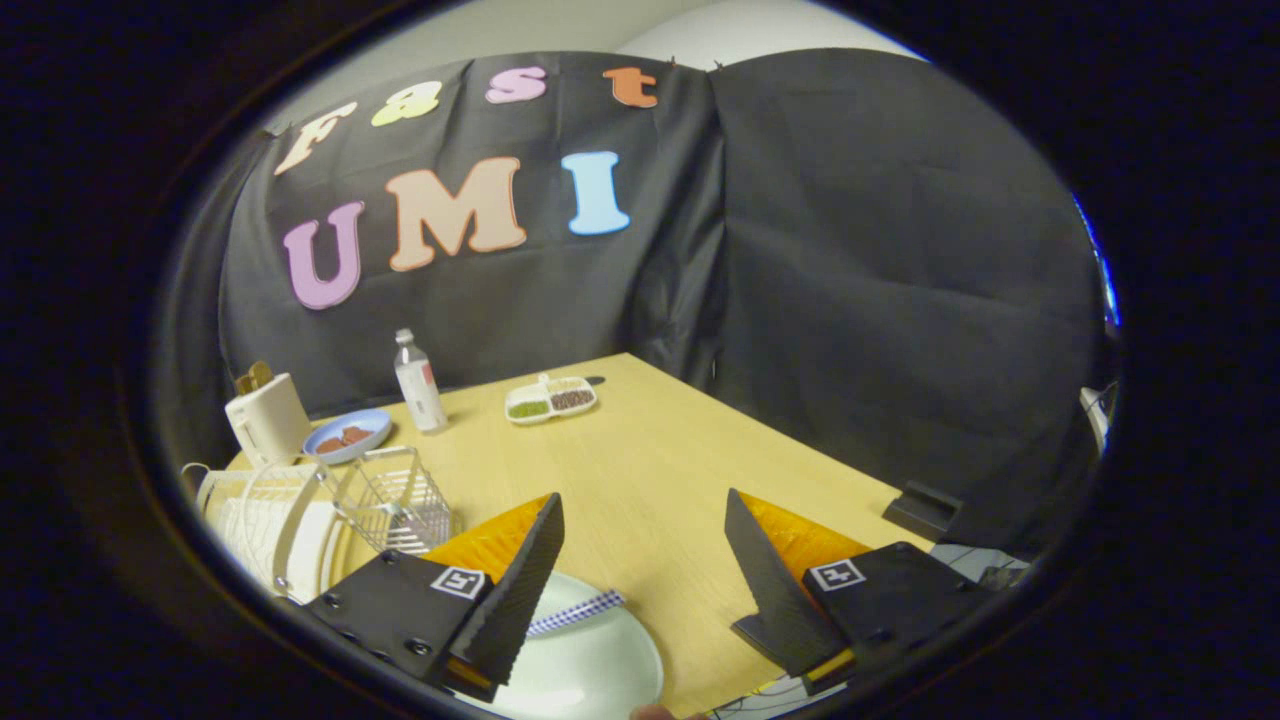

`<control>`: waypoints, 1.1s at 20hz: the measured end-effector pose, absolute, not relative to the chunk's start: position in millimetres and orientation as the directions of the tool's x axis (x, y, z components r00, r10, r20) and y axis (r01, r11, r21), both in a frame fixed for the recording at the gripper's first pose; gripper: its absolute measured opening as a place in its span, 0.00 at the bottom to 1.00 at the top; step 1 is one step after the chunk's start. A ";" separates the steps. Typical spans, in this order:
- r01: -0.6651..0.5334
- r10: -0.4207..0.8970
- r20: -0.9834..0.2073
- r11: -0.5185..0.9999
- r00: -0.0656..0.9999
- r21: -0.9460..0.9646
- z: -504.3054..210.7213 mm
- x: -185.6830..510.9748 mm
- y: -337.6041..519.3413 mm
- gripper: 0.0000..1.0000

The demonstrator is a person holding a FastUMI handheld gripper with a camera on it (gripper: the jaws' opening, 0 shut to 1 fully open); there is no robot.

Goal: Take the plate from the dish rack, then take the spoon from the basket and place it into the plate.

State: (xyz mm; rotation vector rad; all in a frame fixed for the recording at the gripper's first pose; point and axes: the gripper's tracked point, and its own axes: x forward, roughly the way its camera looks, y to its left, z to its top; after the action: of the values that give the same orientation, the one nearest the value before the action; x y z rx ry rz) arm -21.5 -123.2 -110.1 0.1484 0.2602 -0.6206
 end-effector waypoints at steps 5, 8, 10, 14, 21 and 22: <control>0.441 -0.428 -0.134 0.893 0.894 0.091 -69.3 -1.5 -90.7 1.00; 0.314 -0.304 -0.091 0.941 0.948 0.126 -55.4 13.5 -64.2 1.00; 0.246 -0.240 -0.063 0.959 0.969 0.140 -45.1 23.4 -51.7 1.00; 0.138 -0.141 0.007 0.981 0.990 0.137 -19.6 41.7 -27.4 1.00; 0.074 -0.074 -0.007 0.987 0.997 0.141 -17.6 34.1 -11.0 1.00; 0.066 -0.064 -0.019 0.987 0.998 0.145 -19.1 31.2 -7.8 1.00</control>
State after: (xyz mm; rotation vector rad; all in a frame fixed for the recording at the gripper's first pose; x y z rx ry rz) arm 31.2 -7.8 -19.1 0.1459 0.0148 -0.0650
